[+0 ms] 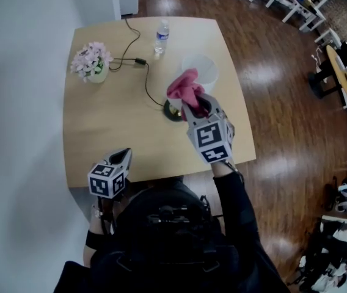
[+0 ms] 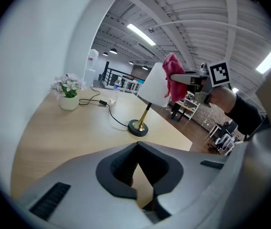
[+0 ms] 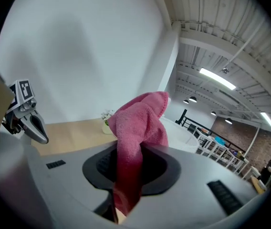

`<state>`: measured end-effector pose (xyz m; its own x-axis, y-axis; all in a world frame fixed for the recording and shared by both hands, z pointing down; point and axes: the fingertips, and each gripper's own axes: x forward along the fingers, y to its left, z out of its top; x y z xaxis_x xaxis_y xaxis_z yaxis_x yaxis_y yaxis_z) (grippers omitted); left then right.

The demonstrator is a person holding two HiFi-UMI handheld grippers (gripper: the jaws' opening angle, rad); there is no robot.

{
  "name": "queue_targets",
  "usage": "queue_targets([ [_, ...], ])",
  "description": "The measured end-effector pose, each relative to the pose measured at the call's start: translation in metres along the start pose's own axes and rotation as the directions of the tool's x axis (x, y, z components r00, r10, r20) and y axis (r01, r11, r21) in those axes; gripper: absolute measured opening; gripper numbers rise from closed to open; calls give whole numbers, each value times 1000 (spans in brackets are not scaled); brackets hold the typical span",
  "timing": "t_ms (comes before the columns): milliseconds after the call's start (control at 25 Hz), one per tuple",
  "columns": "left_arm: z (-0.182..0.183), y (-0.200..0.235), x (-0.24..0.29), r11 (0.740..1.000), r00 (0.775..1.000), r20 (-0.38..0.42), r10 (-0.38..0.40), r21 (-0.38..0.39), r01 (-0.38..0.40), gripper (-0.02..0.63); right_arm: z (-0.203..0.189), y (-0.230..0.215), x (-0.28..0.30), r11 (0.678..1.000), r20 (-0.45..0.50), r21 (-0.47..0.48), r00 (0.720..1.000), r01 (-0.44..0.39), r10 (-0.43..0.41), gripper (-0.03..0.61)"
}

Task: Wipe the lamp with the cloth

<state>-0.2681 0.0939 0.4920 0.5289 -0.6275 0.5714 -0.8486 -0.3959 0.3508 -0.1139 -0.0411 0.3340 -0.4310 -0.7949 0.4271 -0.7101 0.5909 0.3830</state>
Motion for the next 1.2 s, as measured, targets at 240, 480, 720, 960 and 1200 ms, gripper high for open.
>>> queue_targets([
  [240, -8, 8, -10, 999, 999, 12, 37, -39, -36, 0, -59, 38, 26, 996, -115, 39, 990, -81, 85, 86],
  [480, -14, 14, -14, 997, 998, 9, 57, -58, -57, 0, -101, 66, 49, 986, -201, 68, 966, -154, 165, 86],
  [720, -16, 16, -13, 997, 999, 2, 50, -61, -50, 0, -107, 86, 56, 975, -239, 100, 946, -200, 219, 86],
  [960, -15, 17, -12, 998, 1000, 0, 31, -51, -31, 0, -14, 62, 23, 988, -83, 77, 986, -137, 144, 86],
  [1200, -15, 23, -10, 999, 1000, 2, 12, -38, -12, 0, 46, 18, 24, 1000, -27, 8, 999, 20, -20, 86],
])
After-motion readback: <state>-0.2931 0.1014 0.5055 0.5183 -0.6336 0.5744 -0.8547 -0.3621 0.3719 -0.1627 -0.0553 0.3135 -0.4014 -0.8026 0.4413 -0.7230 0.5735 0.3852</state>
